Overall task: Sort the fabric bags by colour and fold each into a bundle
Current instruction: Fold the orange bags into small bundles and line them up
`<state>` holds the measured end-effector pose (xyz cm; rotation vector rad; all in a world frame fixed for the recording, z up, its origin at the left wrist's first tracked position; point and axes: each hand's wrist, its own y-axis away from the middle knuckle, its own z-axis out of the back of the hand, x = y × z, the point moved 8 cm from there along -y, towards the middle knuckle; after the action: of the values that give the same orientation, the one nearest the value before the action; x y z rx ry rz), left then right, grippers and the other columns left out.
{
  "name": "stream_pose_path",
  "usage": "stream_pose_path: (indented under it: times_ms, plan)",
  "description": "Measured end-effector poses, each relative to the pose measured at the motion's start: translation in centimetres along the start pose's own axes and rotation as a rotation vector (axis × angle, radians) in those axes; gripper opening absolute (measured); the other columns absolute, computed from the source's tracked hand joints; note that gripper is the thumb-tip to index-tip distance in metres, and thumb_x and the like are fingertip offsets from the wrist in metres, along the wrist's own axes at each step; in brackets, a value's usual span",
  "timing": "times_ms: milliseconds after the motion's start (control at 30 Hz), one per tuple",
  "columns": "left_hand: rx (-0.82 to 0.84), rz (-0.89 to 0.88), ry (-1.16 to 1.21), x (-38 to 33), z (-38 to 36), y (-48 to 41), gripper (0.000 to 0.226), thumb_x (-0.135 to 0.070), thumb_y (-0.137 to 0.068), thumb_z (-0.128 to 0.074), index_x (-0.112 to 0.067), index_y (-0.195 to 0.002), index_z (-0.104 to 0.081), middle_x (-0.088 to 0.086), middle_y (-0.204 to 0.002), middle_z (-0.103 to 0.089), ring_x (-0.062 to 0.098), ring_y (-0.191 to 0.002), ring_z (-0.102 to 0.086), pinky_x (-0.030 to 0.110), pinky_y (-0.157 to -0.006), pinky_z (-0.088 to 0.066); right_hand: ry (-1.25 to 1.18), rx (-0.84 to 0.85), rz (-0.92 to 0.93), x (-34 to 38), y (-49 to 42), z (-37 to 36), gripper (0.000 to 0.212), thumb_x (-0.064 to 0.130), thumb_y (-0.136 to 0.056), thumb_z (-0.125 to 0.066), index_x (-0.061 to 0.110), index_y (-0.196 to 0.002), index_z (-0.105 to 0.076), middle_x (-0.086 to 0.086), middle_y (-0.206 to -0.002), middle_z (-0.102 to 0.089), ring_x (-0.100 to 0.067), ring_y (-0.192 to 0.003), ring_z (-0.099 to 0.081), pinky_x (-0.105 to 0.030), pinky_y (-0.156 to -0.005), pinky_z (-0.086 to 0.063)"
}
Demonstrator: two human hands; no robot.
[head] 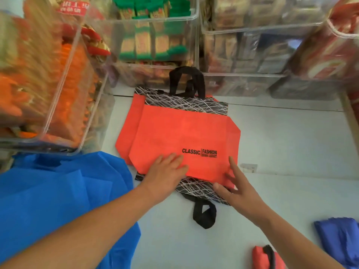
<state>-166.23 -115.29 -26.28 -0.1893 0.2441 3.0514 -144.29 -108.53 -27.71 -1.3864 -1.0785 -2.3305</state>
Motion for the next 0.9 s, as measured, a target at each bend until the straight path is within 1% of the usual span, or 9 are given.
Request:
stream_pose_path:
  times_ms: [67, 133, 267, 367, 467, 667, 767, 833, 900]
  plan:
    - [-0.032, -0.01, 0.076, -3.4, 1.2, -0.6, 0.037, -0.039, -0.091, -0.043, -0.028, -0.104, -0.076, 0.004, -0.12, -0.074, 0.03, -0.111, -0.071, 0.05, -0.083, -0.061, 0.394, -0.117, 0.224, 2.3, 0.1, 1.8, 0.106, 0.063, -0.074, -0.082, 0.054, -0.158, -0.018, 0.007, -0.168, -0.019, -0.014, -0.155, -0.021, -0.038, -0.118, -0.033]
    - [-0.082, -0.018, 0.178, -6.5, 1.7, -1.3, 0.029, -0.038, -0.094, -0.046, -0.028, -0.103, -0.072, 0.001, -0.114, -0.074, 0.028, -0.107, -0.071, 0.044, -0.082, -0.061, 0.758, -0.204, 0.495, 3.9, 0.5, 2.5, 0.092, 0.063, -0.074, -0.08, 0.041, -0.154, -0.042, -0.004, -0.165, -0.033, -0.027, -0.153, -0.03, -0.051, -0.117, -0.035]
    - [-0.006, -0.033, 0.353, -10.9, 1.8, -1.5, 0.035, -0.049, -0.1, -0.044, -0.025, -0.107, -0.068, -0.001, -0.105, -0.069, 0.026, -0.1, -0.067, 0.042, -0.08, -0.056, 0.792, -0.132, 0.675, 2.5, 1.6, 4.1, 0.027, 0.047, -0.094, -0.064, 0.031, -0.112, -0.076, -0.004, -0.139, -0.065, -0.031, -0.128, -0.062, -0.053, -0.097, -0.055]
    - [0.123, -0.047, 0.313, -10.1, 1.5, 0.9, 0.054, -0.067, -0.086, -0.047, -0.025, -0.111, -0.069, -0.002, -0.116, -0.068, 0.024, -0.113, -0.062, 0.041, -0.091, -0.054, 0.612, 0.008, 0.562, 0.8, 1.7, 6.7, 0.033, 0.054, -0.097, -0.058, 0.028, -0.099, -0.079, -0.004, -0.148, -0.057, -0.021, -0.129, -0.062, -0.032, -0.102, -0.052]
    - [0.108, -0.014, 0.425, -7.0, 2.1, 3.9, 0.031, -0.046, -0.088, -0.058, -0.028, -0.111, -0.07, -0.006, -0.119, -0.07, 0.017, -0.116, -0.062, 0.036, -0.095, -0.054, 0.498, 0.16, 0.326, -0.7, 1.7, 8.9, 0.038, 0.062, -0.091, -0.059, 0.027, -0.087, -0.075, 0.012, -0.162, -0.035, 0.006, -0.139, -0.044, -0.011, -0.102, -0.039]
    - [0.013, 0.403, 1.089, -3.0, 4.4, 5.2, 0.021, -0.016, -0.105, -0.056, -0.023, -0.117, -0.072, -0.014, -0.111, -0.076, 0.0, -0.102, -0.069, 0.013, -0.089, -0.048, 0.14, 0.211, -0.046, -1.5, 2.5, 12.9, 0.051, 0.058, -0.076, -0.077, 0.022, -0.111, -0.078, 0.031, -0.141, -0.054, 0.014, -0.124, -0.054, -0.027, -0.113, -0.041]
    - [-0.065, 0.484, 1.085, -2.4, 3.7, 4.7, 0.017, -0.024, -0.106, -0.055, -0.02, -0.111, -0.071, -0.007, -0.103, -0.077, 0.006, -0.096, -0.07, 0.018, -0.085, -0.051, 0.125, 0.19, -0.079, -1.7, 2.4, 12.9, 0.043, 0.063, -0.083, -0.074, 0.024, -0.1, -0.076, 0.024, -0.107, -0.07, 0.001, -0.097, -0.067, -0.029, -0.092, -0.05]
    - [-0.102, 0.564, 0.918, -1.2, 2.5, 4.4, 0.026, -0.043, -0.105, -0.052, -0.023, -0.109, -0.068, -0.005, -0.096, -0.074, 0.013, -0.093, -0.069, 0.034, -0.087, -0.055, 0.22, 0.07, -0.047, -1.3, 1.4, 12.7, 0.043, 0.057, -0.093, -0.064, 0.017, -0.078, -0.06, 0.011, -0.072, -0.053, -0.009, -0.066, -0.05, -0.03, -0.067, -0.04]
    - [-0.142, 0.629, 0.739, 0.0, 2.1, 3.4, 0.03, -0.049, -0.104, -0.049, -0.023, -0.105, -0.063, -0.006, -0.088, -0.07, 0.018, -0.086, -0.067, 0.04, -0.082, -0.054, 0.348, -0.076, -0.036, -0.9, -0.5, 12.6, 0.044, 0.048, -0.1, -0.058, 0.015, -0.074, -0.045, 0.004, -0.066, -0.043, -0.015, -0.061, -0.04, -0.031, -0.058, -0.03]
